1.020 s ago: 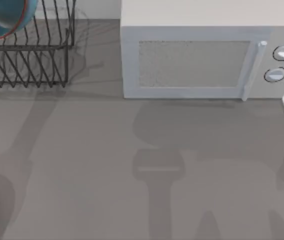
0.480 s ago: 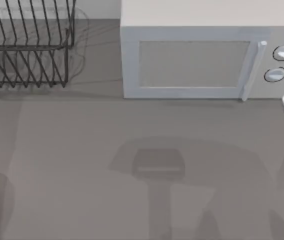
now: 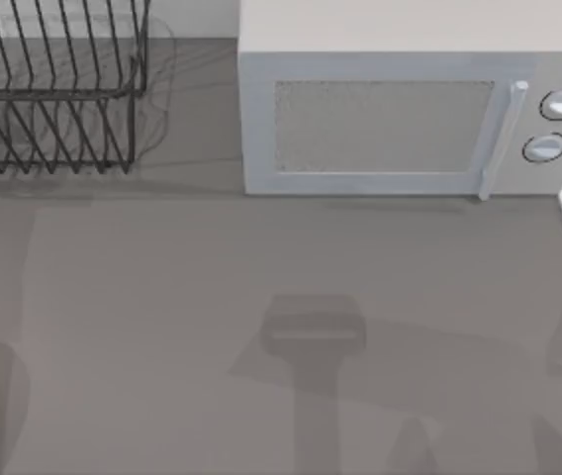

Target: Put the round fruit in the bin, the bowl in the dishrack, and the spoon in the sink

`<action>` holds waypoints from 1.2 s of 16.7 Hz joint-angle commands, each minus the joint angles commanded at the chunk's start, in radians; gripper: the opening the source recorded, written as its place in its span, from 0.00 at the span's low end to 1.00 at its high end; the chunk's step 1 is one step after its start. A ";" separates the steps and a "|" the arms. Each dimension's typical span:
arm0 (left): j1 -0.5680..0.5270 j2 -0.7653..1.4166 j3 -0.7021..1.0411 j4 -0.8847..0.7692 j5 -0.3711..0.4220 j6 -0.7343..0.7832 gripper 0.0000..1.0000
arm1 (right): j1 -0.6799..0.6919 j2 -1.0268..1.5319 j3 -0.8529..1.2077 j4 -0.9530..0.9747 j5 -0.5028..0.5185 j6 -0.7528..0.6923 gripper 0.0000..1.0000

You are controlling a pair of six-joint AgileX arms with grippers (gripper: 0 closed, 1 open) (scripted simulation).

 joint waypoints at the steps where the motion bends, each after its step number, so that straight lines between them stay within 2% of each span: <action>1: -0.003 0.003 0.003 -0.002 -0.003 0.000 0.00 | 0.000 0.000 0.000 0.000 0.000 0.000 1.00; 4: -0.006 0.038 0.002 0.033 -0.006 0.001 0.00 | 0.000 0.000 0.000 0.000 0.000 0.000 1.00; 7: -0.016 0.163 -0.008 0.162 -0.019 0.001 0.00 | 0.000 0.000 0.000 0.000 0.000 0.000 1.00; 16: -0.083 0.699 -0.123 0.846 -0.078 0.003 0.00 | 0.000 0.000 0.000 0.000 0.000 0.000 1.00; 20: -0.110 0.842 -0.179 1.028 -0.098 0.003 0.00 | 0.000 0.000 0.000 0.000 0.000 0.000 1.00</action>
